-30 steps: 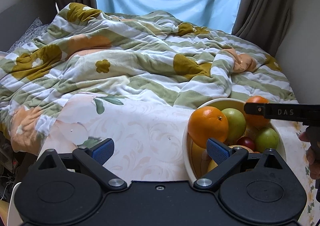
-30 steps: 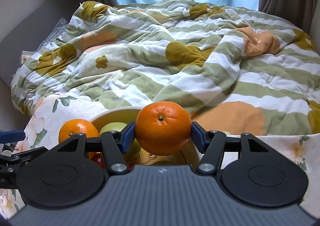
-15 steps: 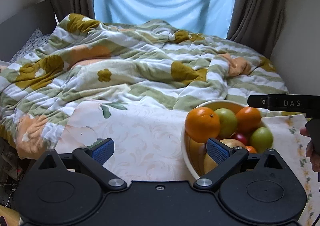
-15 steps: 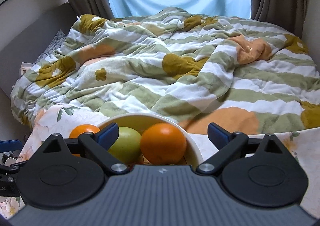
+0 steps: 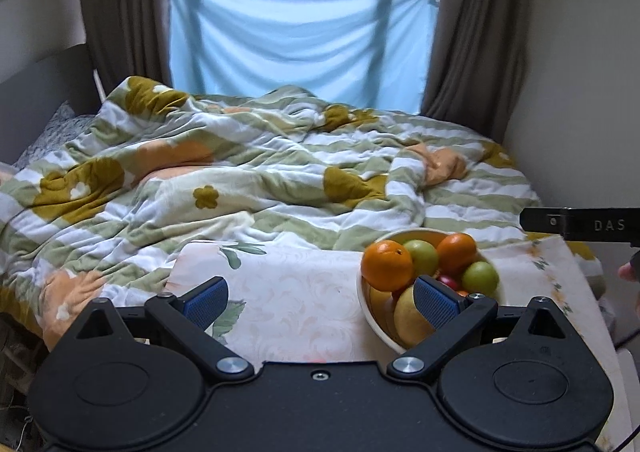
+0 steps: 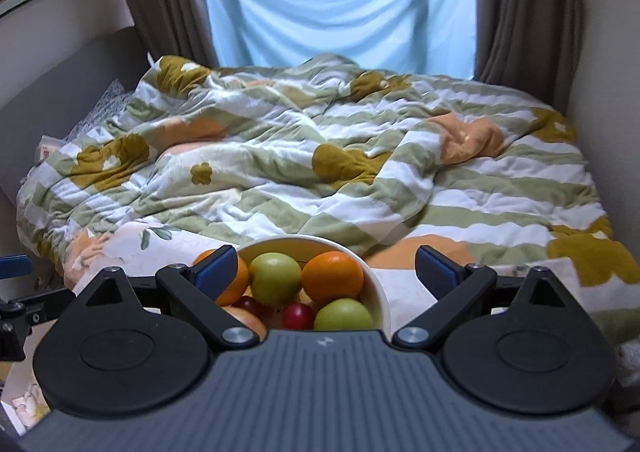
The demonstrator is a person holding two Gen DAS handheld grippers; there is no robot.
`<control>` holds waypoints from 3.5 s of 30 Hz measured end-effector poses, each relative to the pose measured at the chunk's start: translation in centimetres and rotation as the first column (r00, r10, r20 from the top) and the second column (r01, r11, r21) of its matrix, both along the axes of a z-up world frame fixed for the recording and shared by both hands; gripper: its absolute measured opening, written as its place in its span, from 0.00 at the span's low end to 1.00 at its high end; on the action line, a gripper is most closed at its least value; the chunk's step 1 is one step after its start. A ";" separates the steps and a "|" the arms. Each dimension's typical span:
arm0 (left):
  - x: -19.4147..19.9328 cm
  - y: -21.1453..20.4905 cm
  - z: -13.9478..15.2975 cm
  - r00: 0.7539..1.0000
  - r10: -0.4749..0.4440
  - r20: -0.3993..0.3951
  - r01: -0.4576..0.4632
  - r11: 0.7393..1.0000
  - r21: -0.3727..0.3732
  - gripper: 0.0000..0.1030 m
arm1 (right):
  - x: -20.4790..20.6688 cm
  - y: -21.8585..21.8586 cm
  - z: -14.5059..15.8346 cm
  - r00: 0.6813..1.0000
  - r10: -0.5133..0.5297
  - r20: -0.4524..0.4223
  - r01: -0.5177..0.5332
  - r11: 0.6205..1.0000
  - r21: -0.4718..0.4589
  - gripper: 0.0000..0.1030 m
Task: Organize fruits
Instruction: 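Move the left tool to the small tangerine and close on it, then lift the tangerine with the left tool while the right tool grasps the kiwi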
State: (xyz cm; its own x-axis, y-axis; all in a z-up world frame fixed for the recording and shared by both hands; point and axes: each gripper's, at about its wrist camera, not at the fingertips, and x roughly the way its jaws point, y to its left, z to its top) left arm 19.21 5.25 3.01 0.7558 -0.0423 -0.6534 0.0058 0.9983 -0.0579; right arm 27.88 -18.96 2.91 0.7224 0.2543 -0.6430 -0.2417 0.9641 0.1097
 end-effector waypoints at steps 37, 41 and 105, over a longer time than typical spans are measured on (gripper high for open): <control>3.3 5.1 -9.6 0.816 -0.532 -0.228 0.559 0.825 0.076 0.87 | -16.2 13.2 -10.4 0.978 -0.115 -0.176 0.099 0.990 -0.098 1.00; 4.3 4.6 -11.3 0.792 -0.551 -0.263 0.583 0.810 0.059 0.77 | -15.7 14.4 -12.2 0.972 -0.088 -0.218 0.068 0.993 -0.095 1.00; 1.6 6.7 -5.3 0.906 -0.400 -0.141 0.408 0.913 0.033 0.38 | -12.9 15.0 -7.5 0.995 -0.039 -0.096 0.031 0.996 -0.080 0.67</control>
State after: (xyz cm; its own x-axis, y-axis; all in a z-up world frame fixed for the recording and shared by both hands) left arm 20.78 11.95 -2.27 0.5921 -0.2838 -0.7542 0.4055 0.9138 -0.0255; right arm 15.00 -3.99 -4.61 0.6629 0.1758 -0.7278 -0.1992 0.9784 0.0550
